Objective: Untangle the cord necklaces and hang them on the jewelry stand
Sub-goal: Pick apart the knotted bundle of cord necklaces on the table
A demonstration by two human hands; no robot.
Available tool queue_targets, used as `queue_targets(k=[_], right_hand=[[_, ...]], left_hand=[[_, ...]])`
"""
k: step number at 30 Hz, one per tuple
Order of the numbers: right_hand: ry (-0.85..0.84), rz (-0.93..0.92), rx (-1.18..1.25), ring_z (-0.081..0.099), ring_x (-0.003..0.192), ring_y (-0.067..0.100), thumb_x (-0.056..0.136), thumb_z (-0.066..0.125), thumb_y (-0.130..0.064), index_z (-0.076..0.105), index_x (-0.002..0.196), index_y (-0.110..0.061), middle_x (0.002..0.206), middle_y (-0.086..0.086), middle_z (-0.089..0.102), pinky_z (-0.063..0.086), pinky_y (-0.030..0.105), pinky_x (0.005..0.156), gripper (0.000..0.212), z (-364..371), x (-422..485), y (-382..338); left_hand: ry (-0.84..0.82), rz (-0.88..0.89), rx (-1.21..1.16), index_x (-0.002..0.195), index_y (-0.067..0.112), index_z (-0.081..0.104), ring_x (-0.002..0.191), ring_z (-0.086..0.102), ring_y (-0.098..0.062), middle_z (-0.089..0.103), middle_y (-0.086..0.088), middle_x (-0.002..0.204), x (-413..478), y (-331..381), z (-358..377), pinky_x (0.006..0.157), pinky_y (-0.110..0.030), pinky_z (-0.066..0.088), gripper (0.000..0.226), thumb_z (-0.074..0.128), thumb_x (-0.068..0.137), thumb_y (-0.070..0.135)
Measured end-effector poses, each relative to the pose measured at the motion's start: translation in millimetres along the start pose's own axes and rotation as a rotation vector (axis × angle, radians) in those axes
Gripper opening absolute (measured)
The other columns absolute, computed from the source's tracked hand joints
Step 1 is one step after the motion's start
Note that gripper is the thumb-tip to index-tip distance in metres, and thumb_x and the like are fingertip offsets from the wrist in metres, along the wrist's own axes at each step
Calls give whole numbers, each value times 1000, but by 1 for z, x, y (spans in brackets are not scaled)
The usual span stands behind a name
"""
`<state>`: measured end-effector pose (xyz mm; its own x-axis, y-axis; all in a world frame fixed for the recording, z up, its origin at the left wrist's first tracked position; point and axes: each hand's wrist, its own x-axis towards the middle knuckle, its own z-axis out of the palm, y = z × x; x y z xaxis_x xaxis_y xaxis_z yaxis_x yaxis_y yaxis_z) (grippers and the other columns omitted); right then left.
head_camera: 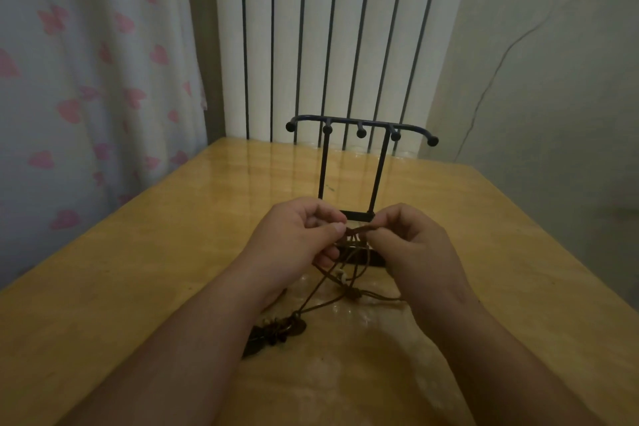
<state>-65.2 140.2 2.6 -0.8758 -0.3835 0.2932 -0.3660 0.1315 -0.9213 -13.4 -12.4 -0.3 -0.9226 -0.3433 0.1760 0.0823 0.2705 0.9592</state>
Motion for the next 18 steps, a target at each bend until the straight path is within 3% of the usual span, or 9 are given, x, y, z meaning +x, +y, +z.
queue_targets(k=[2,5,8,11,15,18], right_hand=[[-15,69,194,49,53,6,84,55,-1,58,78,-13,77,6,64,40,20,47,14,-2,0,-2],[-37,139,442,38,50,10,81,44,9,50,76,-12,71,2,65,29,24,46,22,-5,3,-2],[-58,165,482,33,50,12,69,46,0,55,72,-15,60,1,50,22,29,48,18,-7,7,1],[-78,165,349,34,51,12,64,52,-13,62,77,-17,57,-4,44,25,29,49,16,-11,7,2],[-128,109,77,52,57,9,81,72,-19,67,96,-20,68,-2,60,39,21,51,16,-11,4,1],[-78,41,-161,52,57,13,82,73,-25,70,89,-26,70,2,60,44,23,57,7,-6,2,1]], left_hand=[[7,-8,-8,96,22,69,73,70,-15,74,0,79,1,0,0,71,-34,60,12,64,91,13],[16,-13,-5,96,23,69,74,71,-16,73,0,80,1,-1,-1,72,-36,61,13,65,91,12],[26,-2,-6,96,24,69,75,71,-14,73,1,81,2,-2,-1,70,-32,60,14,65,91,12],[35,11,-14,95,24,69,74,70,-13,72,1,80,2,-2,-2,68,-28,58,14,65,91,12],[28,21,-23,95,23,69,72,69,-11,72,2,78,2,-2,-3,67,-28,58,12,65,91,12],[19,27,-19,95,22,69,72,69,-13,72,1,76,2,-2,-2,68,-30,59,12,65,90,11]])
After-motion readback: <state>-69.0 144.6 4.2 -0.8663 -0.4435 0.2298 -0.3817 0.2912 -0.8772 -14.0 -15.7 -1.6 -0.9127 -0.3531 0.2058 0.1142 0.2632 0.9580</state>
